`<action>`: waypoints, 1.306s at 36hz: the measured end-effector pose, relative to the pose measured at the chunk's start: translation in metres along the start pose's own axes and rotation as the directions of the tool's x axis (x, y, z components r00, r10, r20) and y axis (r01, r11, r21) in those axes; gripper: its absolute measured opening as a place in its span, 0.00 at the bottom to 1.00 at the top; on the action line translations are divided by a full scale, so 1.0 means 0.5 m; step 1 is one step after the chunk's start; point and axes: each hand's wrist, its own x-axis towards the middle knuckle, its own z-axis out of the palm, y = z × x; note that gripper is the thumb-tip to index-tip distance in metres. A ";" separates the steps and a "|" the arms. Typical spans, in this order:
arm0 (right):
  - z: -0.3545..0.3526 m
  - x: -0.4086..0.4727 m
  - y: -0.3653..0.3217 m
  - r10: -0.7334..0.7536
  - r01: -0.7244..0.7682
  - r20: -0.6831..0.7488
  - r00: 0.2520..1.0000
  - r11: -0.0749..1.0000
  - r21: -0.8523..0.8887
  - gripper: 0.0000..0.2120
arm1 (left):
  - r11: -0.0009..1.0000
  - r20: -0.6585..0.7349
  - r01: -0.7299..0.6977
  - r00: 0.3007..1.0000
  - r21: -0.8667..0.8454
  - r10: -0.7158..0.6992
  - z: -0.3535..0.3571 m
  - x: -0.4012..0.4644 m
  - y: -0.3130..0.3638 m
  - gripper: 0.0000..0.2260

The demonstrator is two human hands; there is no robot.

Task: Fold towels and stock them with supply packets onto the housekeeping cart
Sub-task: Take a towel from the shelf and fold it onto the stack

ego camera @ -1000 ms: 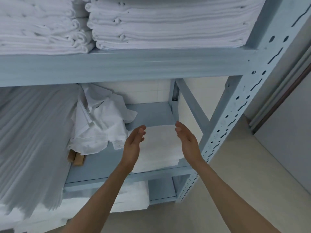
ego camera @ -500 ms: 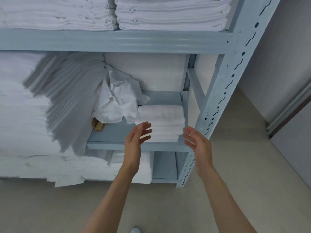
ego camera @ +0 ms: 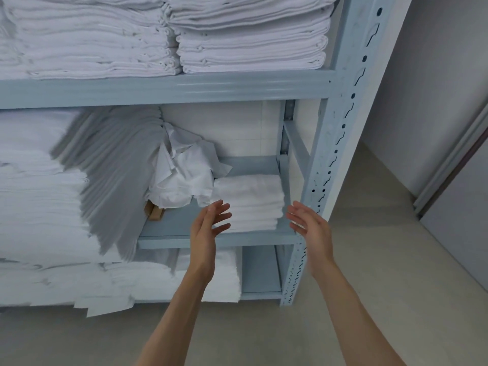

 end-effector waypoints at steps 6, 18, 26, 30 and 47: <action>-0.008 0.016 -0.001 0.014 -0.014 0.001 1.000 1.000 -0.027 0.10 | 1.000 -0.008 0.003 1.000 0.007 -0.003 0.013 0.009 -0.011 0.15; -0.012 0.131 0.062 0.175 -0.169 0.044 0.984 0.978 -0.120 0.14 | 0.990 -0.038 0.141 0.989 -0.007 -0.141 0.002 0.105 -0.071 0.13; 0.035 0.298 0.144 0.279 -0.275 -0.005 0.960 0.943 -0.188 0.21 | 0.957 -0.029 0.280 0.960 0.073 -0.279 -0.041 0.288 -0.145 0.14; 0.061 0.388 0.177 0.290 -0.301 -0.081 0.953 0.930 -0.212 0.18 | 0.933 -0.088 0.345 0.937 0.102 -0.337 -0.054 0.404 -0.210 0.12; 0.036 0.603 0.311 0.605 -0.613 -0.108 0.789 0.764 -0.200 0.38 | 0.748 0.003 0.642 0.759 0.168 -0.651 -0.076 0.625 -0.410 0.29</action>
